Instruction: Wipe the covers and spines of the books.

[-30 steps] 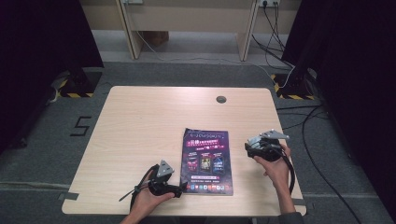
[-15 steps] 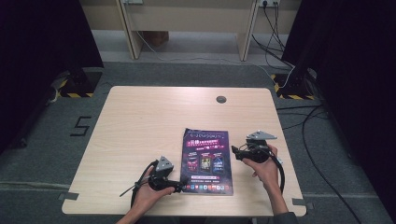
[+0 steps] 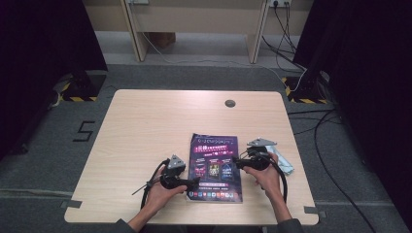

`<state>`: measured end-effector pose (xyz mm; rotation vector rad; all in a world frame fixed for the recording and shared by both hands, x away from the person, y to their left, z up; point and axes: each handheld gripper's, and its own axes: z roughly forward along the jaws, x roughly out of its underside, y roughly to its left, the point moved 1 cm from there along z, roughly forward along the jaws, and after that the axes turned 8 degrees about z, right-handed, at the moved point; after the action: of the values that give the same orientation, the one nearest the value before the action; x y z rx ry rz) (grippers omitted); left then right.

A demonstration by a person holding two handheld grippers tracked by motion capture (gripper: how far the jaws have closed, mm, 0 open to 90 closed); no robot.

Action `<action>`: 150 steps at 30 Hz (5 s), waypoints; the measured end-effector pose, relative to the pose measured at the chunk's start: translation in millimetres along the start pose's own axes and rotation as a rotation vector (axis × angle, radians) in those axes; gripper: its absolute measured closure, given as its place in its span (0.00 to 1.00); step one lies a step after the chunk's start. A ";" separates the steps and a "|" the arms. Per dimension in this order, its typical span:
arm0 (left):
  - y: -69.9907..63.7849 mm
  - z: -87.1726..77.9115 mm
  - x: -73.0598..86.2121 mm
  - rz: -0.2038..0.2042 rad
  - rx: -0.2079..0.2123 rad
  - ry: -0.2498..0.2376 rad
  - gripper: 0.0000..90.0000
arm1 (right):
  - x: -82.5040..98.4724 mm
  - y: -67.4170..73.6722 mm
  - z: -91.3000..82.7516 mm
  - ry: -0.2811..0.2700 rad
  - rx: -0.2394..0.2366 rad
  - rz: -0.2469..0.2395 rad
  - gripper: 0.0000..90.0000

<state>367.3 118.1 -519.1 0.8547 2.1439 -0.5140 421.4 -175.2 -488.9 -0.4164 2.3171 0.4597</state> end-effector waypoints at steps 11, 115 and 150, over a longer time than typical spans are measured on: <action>-9.3 1.0 1.5 0.054 -0.008 0.039 0.35 | 2.8 0.6 4.5 0.012 -0.003 0.006 0.30; -32.6 -15.8 13.7 0.085 0.022 0.089 0.33 | 10.9 0.5 17.0 0.041 -0.102 0.222 0.62; -31.9 -16.3 13.8 0.090 0.022 0.091 0.33 | -11.3 21.4 -4.6 0.014 -0.251 0.156 0.85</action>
<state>329.6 111.2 -516.7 0.9990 2.1736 -0.4621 417.4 -156.5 -473.4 -0.3598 2.3222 0.8313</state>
